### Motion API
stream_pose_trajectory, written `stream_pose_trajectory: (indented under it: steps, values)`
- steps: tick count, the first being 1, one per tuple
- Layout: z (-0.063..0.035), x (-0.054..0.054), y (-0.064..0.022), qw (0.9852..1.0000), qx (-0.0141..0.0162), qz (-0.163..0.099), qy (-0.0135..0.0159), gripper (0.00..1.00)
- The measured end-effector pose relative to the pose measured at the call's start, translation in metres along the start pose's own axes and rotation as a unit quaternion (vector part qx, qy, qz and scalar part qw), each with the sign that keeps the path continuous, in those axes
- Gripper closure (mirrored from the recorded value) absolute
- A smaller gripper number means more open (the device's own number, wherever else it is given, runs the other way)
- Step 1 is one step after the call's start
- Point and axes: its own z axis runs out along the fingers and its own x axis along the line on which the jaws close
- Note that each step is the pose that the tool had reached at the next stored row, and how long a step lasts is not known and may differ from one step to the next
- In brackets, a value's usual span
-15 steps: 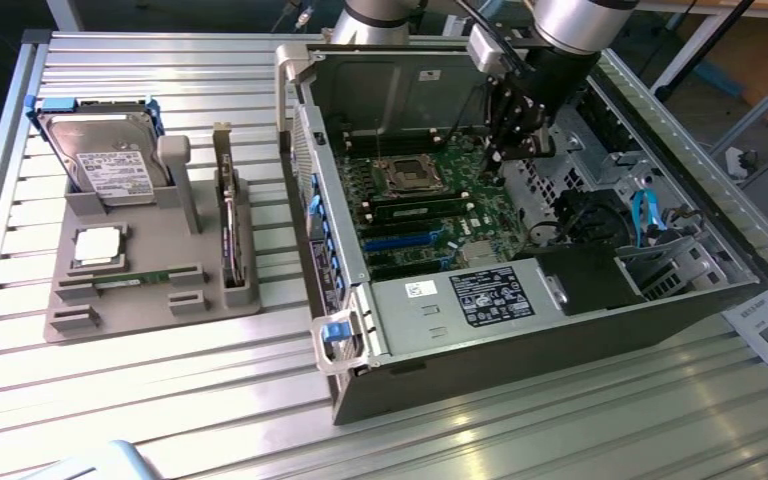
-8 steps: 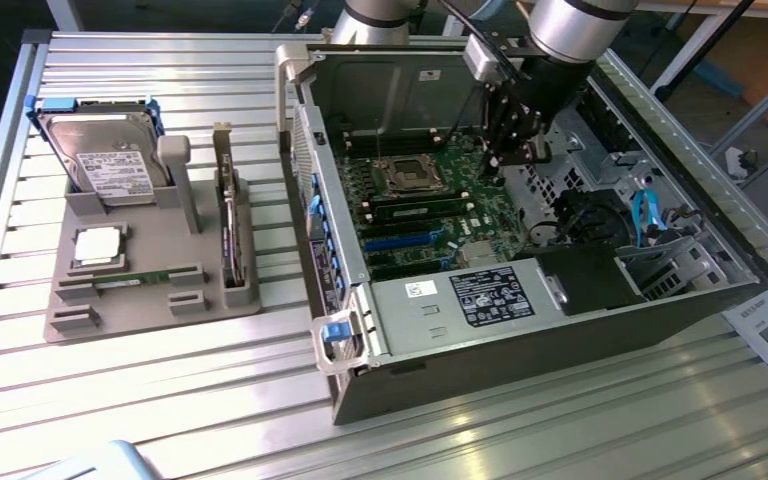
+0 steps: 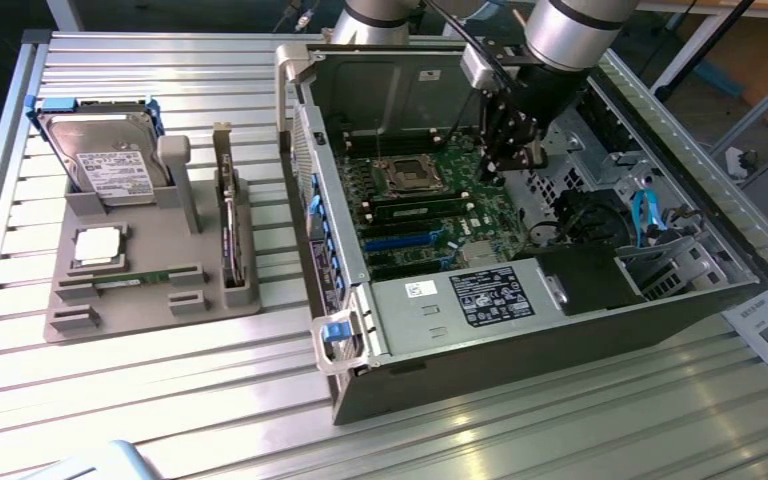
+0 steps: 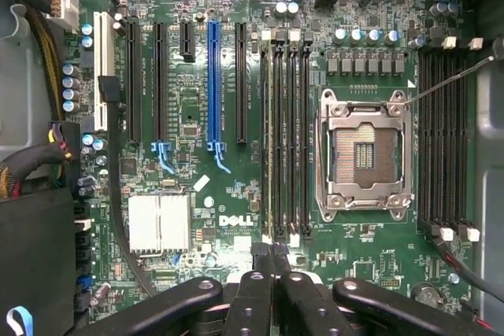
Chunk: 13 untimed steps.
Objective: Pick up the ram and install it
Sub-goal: 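Press down the ram until it locks into place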
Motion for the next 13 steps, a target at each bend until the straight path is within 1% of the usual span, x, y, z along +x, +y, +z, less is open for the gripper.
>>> stream_pose_trajectory:
  steps: [11,13]
  values:
    - [0.0143,0.0,-0.0003,1.0,0.0007,0.0,0.0,0.9]
    - [0.0188,0.0,-0.0004,1.0,0.001,0.0,0.0,0.9]
